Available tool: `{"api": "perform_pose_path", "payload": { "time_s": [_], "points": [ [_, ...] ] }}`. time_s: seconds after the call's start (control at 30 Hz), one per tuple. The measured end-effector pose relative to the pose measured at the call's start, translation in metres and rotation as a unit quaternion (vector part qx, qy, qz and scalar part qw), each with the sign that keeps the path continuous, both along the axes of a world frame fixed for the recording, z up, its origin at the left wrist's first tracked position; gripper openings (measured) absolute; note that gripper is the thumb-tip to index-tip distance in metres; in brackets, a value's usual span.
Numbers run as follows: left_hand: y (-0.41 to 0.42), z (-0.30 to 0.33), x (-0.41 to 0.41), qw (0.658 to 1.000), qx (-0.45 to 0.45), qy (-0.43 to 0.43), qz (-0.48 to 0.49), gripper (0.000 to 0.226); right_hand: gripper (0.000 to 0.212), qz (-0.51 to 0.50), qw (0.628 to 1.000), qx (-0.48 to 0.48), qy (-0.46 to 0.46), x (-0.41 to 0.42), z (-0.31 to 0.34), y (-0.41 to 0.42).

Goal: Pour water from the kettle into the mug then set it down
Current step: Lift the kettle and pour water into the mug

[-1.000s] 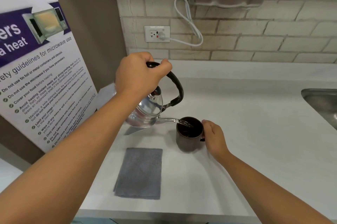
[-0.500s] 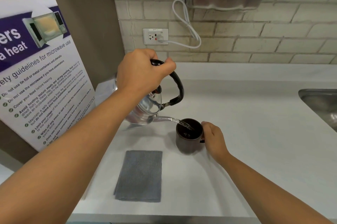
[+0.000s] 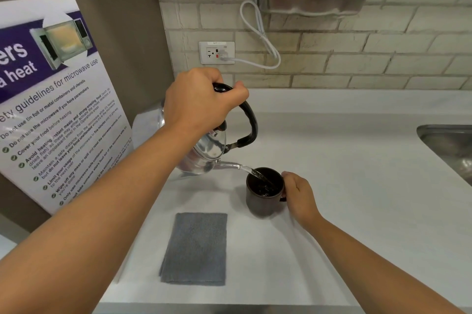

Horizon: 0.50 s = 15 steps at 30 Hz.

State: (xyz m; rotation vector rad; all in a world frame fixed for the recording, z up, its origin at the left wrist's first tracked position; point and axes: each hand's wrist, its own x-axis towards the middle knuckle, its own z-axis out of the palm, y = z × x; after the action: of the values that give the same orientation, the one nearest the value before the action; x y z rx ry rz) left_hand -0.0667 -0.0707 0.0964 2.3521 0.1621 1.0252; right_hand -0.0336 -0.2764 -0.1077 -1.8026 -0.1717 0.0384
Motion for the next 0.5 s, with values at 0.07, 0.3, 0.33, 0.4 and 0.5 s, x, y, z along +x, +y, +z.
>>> {"api": "perform_pose_path", "payload": {
  "time_s": [0.07,0.3,0.33,0.4,0.5],
  "points": [
    [0.001,-0.002,-0.001,1.0,-0.01,0.0,-0.001,0.043,0.035,-0.001,1.0,0.002,0.0,0.0,0.0,0.0],
    [0.009,-0.015,-0.005,0.998,-0.066,-0.019,0.002,0.043,0.035,0.0,1.0,-0.008,0.001,-0.001,0.002,-0.001],
    [0.011,-0.016,-0.005,0.996,-0.082,-0.022,-0.002,0.043,0.035,0.001,1.0,-0.009,0.001,-0.001,0.002,0.0],
    [0.016,-0.02,-0.006,0.993,-0.115,-0.026,-0.012,0.042,0.035,0.001,1.0,-0.006,0.003,-0.001,0.003,0.0],
    [0.021,-0.027,-0.007,0.986,-0.161,-0.037,-0.027,0.043,0.034,0.006,1.0,0.003,0.006,-0.001,0.003,0.0]
  ]
}}
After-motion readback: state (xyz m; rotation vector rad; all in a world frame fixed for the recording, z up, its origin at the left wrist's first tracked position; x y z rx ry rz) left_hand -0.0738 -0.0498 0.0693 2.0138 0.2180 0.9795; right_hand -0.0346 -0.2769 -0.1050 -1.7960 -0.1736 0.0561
